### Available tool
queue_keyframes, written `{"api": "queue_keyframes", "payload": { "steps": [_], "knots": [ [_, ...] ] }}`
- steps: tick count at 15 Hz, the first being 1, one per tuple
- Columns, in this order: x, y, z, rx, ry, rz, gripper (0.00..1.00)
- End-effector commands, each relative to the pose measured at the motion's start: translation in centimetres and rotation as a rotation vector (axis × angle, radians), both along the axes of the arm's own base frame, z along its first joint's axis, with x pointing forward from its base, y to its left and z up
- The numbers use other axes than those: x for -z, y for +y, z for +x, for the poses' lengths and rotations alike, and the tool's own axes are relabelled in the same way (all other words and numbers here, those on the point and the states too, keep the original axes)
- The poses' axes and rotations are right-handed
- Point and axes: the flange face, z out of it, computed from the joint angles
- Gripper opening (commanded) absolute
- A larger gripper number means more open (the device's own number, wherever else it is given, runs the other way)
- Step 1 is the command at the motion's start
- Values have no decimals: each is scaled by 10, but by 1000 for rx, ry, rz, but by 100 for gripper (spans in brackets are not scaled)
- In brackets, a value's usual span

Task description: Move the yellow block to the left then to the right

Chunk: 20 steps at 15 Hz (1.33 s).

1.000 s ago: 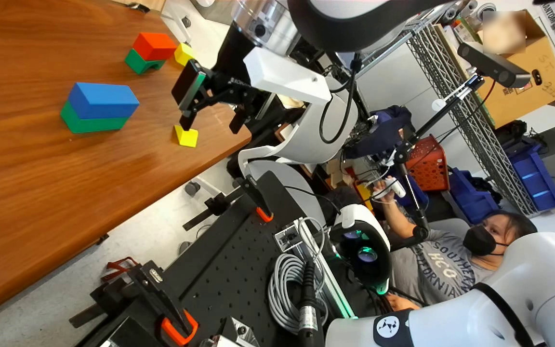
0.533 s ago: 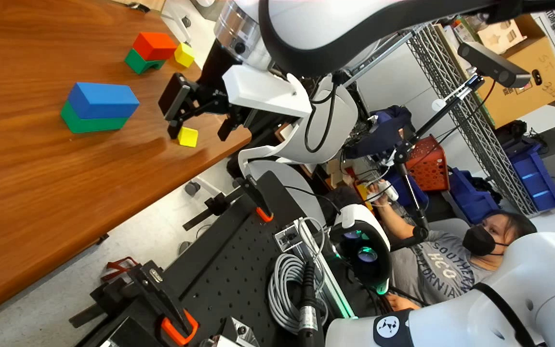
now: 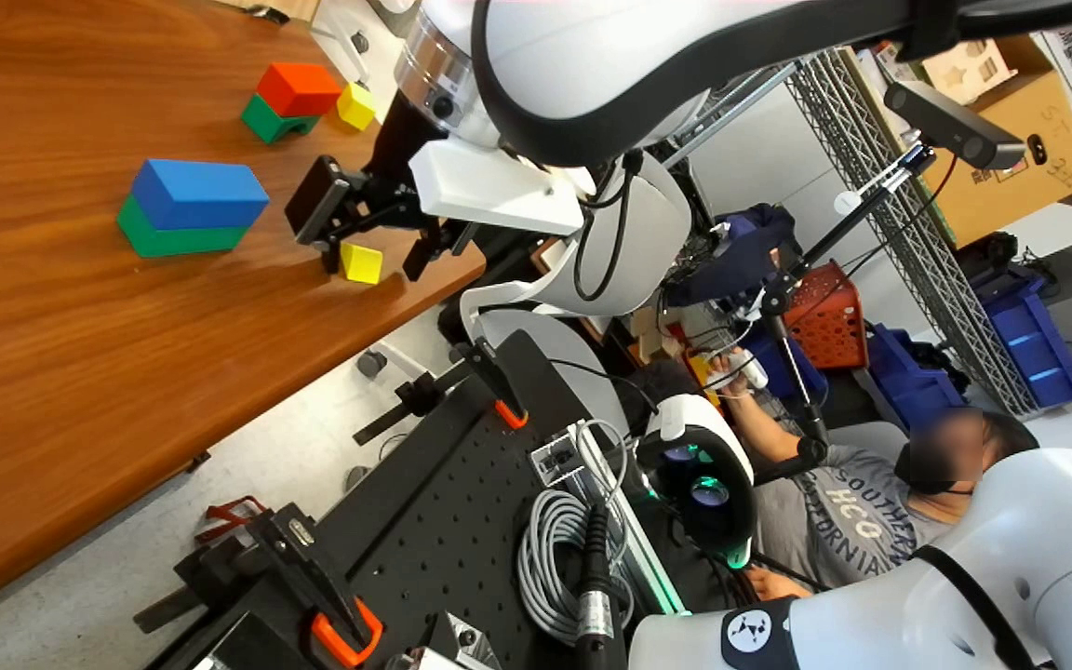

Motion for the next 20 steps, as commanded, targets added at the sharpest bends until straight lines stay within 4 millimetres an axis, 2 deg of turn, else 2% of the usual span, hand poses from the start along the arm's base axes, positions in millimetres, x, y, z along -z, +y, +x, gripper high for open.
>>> {"api": "queue_keyframes", "payload": {
  "steps": [1,7,13,16,20],
  "knots": [
    [7,-1,8,3,-19,-3,56],
    [-4,-5,10,27,-27,-5,15],
    [-28,-6,6,43,-25,52,14],
    [-37,-20,8,72,-23,42,14],
    [-39,-49,11,125,-2,13,14]
  ]
}}
